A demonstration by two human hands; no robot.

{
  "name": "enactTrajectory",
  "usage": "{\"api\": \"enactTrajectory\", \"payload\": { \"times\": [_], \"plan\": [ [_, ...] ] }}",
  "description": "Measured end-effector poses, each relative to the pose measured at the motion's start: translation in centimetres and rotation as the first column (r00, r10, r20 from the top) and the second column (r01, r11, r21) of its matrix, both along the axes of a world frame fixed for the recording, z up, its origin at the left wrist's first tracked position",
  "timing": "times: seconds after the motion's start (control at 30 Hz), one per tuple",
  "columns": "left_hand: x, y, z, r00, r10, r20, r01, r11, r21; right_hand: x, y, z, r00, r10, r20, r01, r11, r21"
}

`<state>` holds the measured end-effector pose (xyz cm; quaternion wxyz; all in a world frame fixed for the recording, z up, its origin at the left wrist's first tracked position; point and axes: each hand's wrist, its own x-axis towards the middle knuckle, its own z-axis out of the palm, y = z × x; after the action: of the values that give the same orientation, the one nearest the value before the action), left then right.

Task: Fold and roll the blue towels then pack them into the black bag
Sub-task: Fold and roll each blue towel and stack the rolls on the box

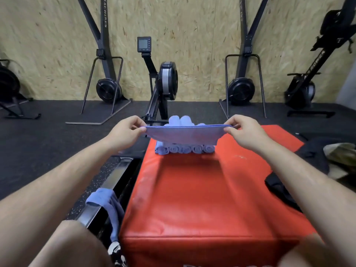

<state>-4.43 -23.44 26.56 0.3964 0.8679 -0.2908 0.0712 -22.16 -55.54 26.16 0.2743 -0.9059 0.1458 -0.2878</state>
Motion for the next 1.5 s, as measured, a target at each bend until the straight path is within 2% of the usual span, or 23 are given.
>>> {"api": "enactTrajectory", "payload": {
  "times": [0.13,0.33,0.47,0.63,0.73,1.1,1.27,1.5],
  "plan": [
    [-0.9,1.3,-6.8,0.994,-0.060,-0.089,0.069,0.991,0.113,-1.5,0.2,-7.3,0.992,0.065,-0.113,-0.062,0.998,0.028],
    [0.0,3.5,-15.6,0.934,-0.235,-0.269,0.291,0.936,0.195,-4.5,0.1,-14.6,0.942,0.188,-0.277,-0.159,0.979,0.124],
    [-2.6,3.5,-15.0,0.906,-0.253,-0.340,0.300,0.949,0.095,-5.6,0.4,-15.2,0.922,0.255,-0.291,-0.199,0.958,0.208],
    [-3.7,4.2,-14.7,0.853,-0.244,-0.462,0.308,0.949,0.068,-6.5,0.3,-14.6,0.867,0.352,-0.353,-0.216,0.904,0.369],
    [-3.7,4.2,-14.5,0.835,-0.216,-0.505,0.285,0.957,0.061,-6.4,-0.1,-14.3,0.848,0.373,-0.376,-0.206,0.887,0.413],
    [0.7,-1.3,-14.5,0.908,-0.049,-0.415,0.082,0.995,0.060,-0.2,-1.4,-14.6,0.880,0.190,-0.436,-0.037,0.942,0.334],
    [3.2,-3.7,-16.4,0.936,0.035,-0.351,0.013,0.991,0.133,2.2,-2.3,-16.3,0.874,0.071,-0.480,0.026,0.981,0.192],
    [4.7,-5.4,-18.9,0.968,0.101,-0.229,-0.038,0.964,0.264,4.2,-2.6,-18.2,0.866,-0.045,-0.499,0.128,0.983,0.134]
  ]
}}
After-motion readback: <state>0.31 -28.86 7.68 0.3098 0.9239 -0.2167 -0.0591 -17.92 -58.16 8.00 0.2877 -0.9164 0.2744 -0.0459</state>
